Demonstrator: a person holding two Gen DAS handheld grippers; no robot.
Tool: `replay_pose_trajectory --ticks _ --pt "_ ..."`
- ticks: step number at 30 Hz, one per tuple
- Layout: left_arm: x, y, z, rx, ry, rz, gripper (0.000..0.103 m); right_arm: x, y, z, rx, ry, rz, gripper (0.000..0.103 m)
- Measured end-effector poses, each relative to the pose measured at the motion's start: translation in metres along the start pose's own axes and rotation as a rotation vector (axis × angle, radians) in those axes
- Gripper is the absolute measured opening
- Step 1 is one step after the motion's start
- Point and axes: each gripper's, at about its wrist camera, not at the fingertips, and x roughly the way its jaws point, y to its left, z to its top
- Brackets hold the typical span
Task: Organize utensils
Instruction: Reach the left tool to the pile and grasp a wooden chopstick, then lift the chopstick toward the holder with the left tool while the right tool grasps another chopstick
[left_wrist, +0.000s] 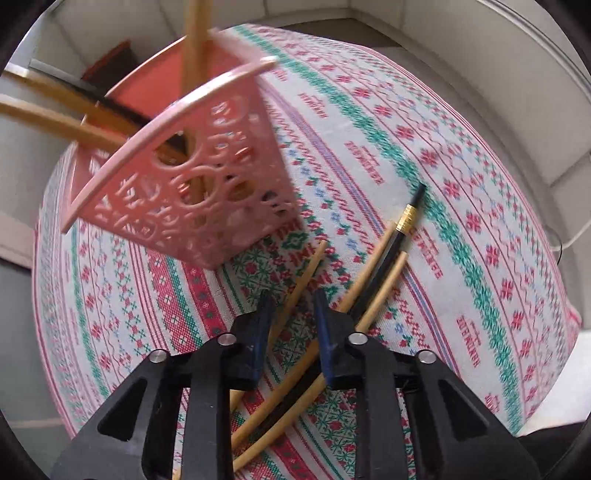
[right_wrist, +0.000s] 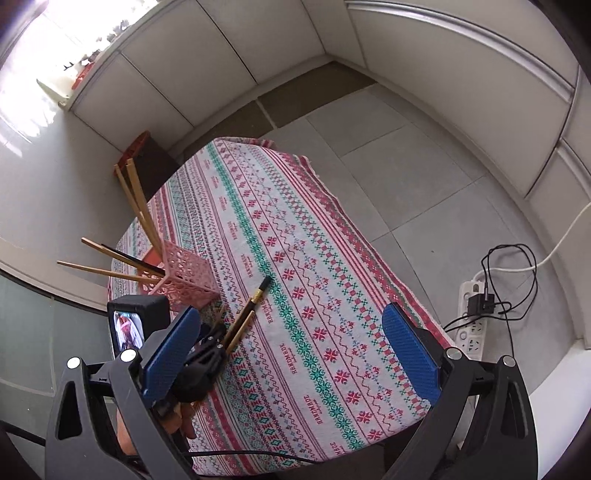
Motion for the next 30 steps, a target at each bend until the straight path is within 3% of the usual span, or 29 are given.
replay_pose_trajectory --ticks 6,11,14,18,21,23,26,30 --pt "-0.010 -0.020 -0.010 0.041 -0.009 -0.059 0.005 0.011 -0.004 -0.001 0.029 0.051 0.021 0.096" --pt "-0.051 -0.036 -0.025 0.099 -0.084 -0.134 0.004 0.028 -0.002 -0.006 0.034 0.100 0.020 0.096" --pt "-0.072 -0.029 -0.031 0.084 -0.114 -0.149 0.004 0.037 0.000 -0.008 0.046 0.113 0.027 0.096" --pt "-0.101 0.006 -0.036 0.045 -0.154 -0.155 0.004 0.058 0.008 -0.010 0.029 0.146 0.019 0.095" --pt "-0.114 0.030 -0.036 0.017 -0.182 -0.157 0.004 0.082 0.014 -0.014 0.002 0.191 -0.024 0.090" --pt "-0.115 0.039 -0.039 -0.004 -0.197 -0.154 0.004 0.105 0.018 -0.019 -0.022 0.241 -0.066 0.072" --pt "-0.121 0.053 -0.043 -0.040 -0.216 -0.152 0.005 0.136 0.022 -0.026 -0.031 0.304 -0.103 0.059" --pt "-0.131 0.070 -0.041 -0.070 -0.238 -0.155 0.005 0.155 0.042 -0.032 -0.105 0.298 -0.151 0.057"
